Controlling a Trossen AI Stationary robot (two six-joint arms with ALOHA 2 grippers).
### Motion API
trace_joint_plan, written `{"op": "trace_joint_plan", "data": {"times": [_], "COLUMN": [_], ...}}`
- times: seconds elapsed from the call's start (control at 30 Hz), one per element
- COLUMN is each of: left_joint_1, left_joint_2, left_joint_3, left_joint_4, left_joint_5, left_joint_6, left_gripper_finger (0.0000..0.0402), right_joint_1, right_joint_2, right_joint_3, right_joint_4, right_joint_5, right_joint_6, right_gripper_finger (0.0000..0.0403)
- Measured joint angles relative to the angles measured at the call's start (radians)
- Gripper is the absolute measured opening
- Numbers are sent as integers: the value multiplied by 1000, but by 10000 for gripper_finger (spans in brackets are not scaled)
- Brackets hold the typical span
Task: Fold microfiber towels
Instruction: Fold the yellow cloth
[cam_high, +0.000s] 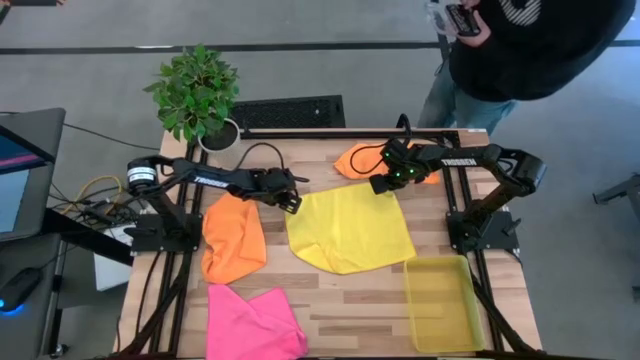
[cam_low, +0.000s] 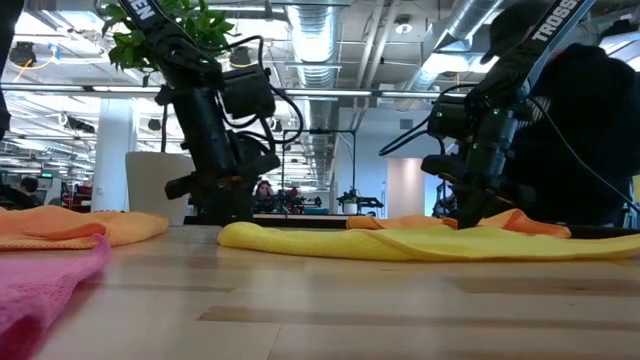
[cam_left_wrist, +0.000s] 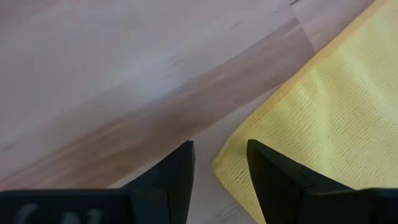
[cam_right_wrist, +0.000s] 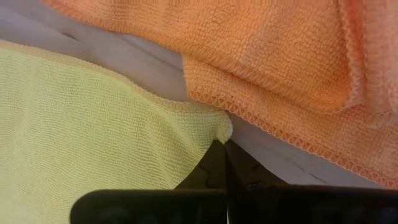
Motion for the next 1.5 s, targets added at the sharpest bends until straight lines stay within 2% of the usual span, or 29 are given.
{"op": "trace_joint_plan", "data": {"times": [0.13,0.23,0.33,0.43,0.5,0.67,0.87,1.2,1.5], "left_joint_1": [0,0,1,1,3,4,7,38,39], "left_joint_2": [25,13,-3,-16,-19,-26,-88,-260,-293], "left_joint_3": [10,9,8,6,6,6,5,6,6], "left_joint_4": [-1,-5,-20,-42,-43,-45,-54,-135,-139], "left_joint_5": [8,10,7,7,16,28,20,-96,-164], "left_joint_6": [-10,-6,-4,0,2,1,1,33,93], "left_gripper_finger": [141,124,84,24,9,2,1,0,0], "right_joint_1": [0,0,0,0,0,0,14,20,20], "right_joint_2": [0,0,0,0,0,-5,-77,-186,-228], "right_joint_3": [0,0,0,0,0,2,26,31,31], "right_joint_4": [1,1,1,1,1,-5,-7,-6,31], "right_joint_5": [0,0,0,-1,-1,-1,-1,55,120], "right_joint_6": [6,8,8,8,8,6,1,-19,-56], "right_gripper_finger": [5,4,5,4,4,4,3,2,2]}}
